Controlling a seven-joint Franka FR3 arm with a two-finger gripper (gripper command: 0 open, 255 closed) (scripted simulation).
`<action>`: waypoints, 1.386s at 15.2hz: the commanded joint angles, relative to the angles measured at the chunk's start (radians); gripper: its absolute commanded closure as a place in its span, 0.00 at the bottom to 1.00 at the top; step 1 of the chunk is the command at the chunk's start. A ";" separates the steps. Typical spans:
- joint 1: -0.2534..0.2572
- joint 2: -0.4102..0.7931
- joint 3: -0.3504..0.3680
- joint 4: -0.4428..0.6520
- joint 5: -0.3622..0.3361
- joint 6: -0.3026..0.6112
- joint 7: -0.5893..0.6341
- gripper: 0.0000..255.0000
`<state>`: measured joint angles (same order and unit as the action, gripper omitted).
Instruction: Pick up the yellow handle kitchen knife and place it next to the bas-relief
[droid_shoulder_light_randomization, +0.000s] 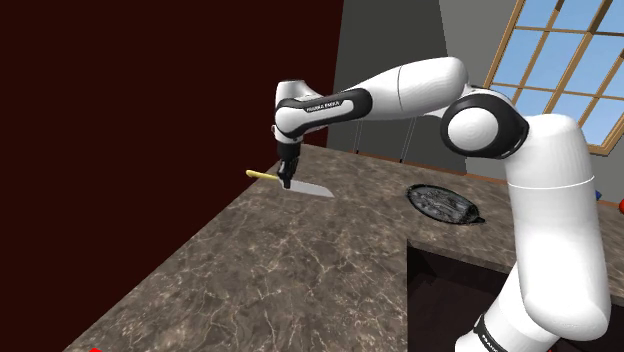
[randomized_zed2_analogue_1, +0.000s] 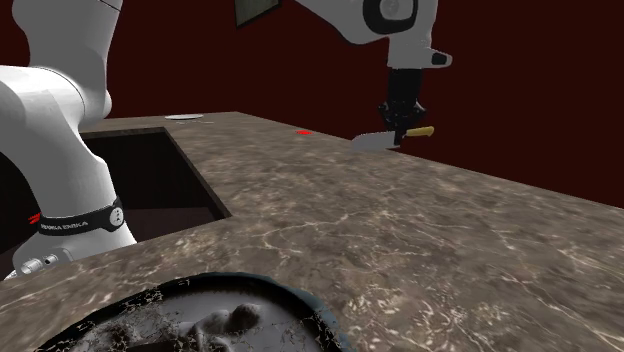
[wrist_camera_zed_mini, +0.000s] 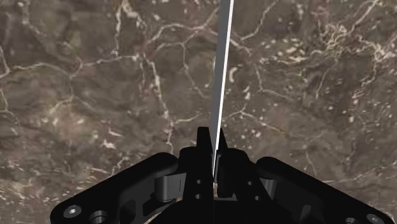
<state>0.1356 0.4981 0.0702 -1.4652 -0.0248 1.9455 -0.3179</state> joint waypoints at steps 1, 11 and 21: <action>-0.001 -0.006 0.000 0.019 0.001 -0.026 -0.002 1.00; -0.011 -0.064 -0.001 0.038 0.005 -0.103 -0.015 1.00; -0.109 -0.401 -0.048 -0.436 0.031 0.034 -0.161 1.00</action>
<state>0.0335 0.1230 0.0272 -1.8727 0.0049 1.9771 -0.4653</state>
